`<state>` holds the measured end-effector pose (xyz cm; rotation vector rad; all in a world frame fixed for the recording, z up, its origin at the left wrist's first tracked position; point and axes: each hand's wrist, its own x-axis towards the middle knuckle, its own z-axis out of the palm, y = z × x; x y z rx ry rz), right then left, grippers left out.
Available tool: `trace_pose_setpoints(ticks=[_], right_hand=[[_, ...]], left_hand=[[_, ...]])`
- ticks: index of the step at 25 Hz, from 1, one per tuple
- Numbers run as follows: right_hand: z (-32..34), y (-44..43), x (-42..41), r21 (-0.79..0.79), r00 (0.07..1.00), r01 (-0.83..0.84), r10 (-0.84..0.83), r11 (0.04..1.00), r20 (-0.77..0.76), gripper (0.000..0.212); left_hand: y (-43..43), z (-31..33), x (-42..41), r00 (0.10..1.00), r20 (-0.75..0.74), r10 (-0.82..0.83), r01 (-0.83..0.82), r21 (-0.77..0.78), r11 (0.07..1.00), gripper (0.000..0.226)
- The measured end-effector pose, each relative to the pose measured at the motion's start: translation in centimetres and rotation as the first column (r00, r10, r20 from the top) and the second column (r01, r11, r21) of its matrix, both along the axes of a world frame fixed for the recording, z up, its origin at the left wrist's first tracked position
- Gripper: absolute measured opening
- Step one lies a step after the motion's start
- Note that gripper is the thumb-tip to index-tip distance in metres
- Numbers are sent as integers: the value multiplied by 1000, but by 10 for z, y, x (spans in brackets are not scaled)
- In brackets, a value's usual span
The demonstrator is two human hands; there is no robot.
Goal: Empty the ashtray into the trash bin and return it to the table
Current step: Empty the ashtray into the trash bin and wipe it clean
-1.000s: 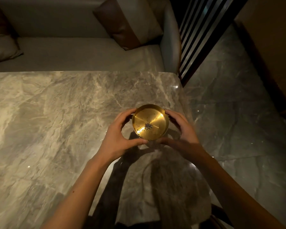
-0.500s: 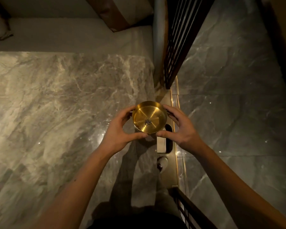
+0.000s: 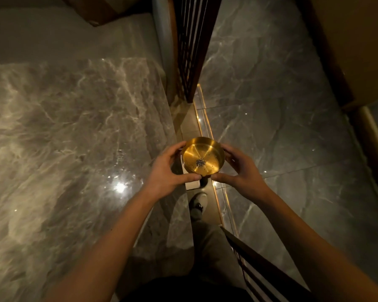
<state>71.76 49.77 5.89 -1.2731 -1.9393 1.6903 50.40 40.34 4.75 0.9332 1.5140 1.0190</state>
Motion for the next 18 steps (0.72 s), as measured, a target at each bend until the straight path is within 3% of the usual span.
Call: trace_pose_setpoints(ticks=[4,9,18], right_hand=[[-19,8,20,-62,1000,5,-4,998,23,85],[-46,35,49,-167,999,-15,22,986,41,84],[-125,89,78,-358,988,-106,141,928,71,75]], left_hand=[[1,-27,26,998,45,35,-31,-91,995,100],[15,-48,77,976,100,194,-174,-181,968,93],[47,-106,139,876,164,454,-372,-369,851,88]])
